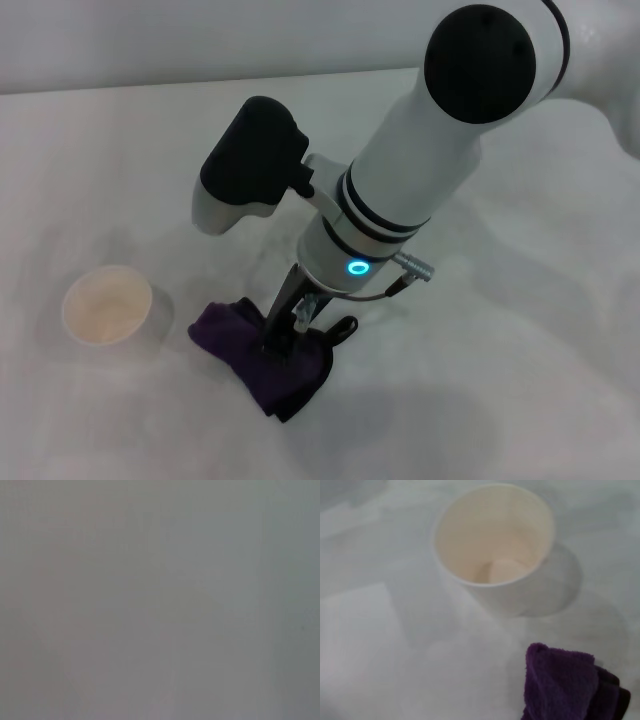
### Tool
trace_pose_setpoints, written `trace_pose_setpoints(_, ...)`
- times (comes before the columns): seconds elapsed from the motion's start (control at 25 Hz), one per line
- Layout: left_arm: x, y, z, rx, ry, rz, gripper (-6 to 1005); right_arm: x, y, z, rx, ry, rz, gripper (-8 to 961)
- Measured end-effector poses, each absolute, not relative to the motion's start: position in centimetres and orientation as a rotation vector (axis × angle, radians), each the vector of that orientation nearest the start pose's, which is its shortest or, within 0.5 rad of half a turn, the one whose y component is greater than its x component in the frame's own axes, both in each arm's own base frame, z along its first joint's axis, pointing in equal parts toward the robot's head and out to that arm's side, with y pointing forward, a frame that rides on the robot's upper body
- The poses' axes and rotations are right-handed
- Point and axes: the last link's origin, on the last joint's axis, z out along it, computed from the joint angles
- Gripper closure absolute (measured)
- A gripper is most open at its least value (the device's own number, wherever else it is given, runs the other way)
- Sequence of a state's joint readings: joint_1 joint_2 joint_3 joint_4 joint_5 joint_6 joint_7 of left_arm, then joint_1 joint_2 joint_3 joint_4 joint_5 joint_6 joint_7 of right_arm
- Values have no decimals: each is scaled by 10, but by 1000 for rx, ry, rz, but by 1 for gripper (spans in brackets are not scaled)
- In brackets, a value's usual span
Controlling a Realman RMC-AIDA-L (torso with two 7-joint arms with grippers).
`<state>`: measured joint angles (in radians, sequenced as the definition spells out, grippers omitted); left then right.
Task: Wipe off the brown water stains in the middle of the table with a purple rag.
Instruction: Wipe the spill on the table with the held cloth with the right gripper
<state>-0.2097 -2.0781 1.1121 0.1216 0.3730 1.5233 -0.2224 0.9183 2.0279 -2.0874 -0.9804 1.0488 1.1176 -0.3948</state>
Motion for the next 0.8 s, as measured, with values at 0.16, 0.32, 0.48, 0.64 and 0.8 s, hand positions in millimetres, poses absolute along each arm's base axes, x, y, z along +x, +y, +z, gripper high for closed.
trace_pose_setpoints(0.16, -367, 245, 37, -1481, -351, -730, 108, 117, 327, -138, -2925, 696, -555, 863)
trace_pose_setpoints(0.32, -369, 241, 36, -1479, -359, -723, 109, 123, 337, -134, -2881, 716, -562, 862)
trace_pose_setpoints(0.48, -372, 238, 37, -1470, -367, -714, 109, 131, 357, -115, -2796, 731, -580, 861)
trace_pose_setpoints(0.64, -373, 238, 37, -1468, -371, -710, 108, 145, 373, -96, -2688, 745, -636, 860)
trace_pose_setpoints(0.8, -373, 239, 37, -1469, -374, -707, 108, 155, 373, -95, -2663, 740, -684, 859)
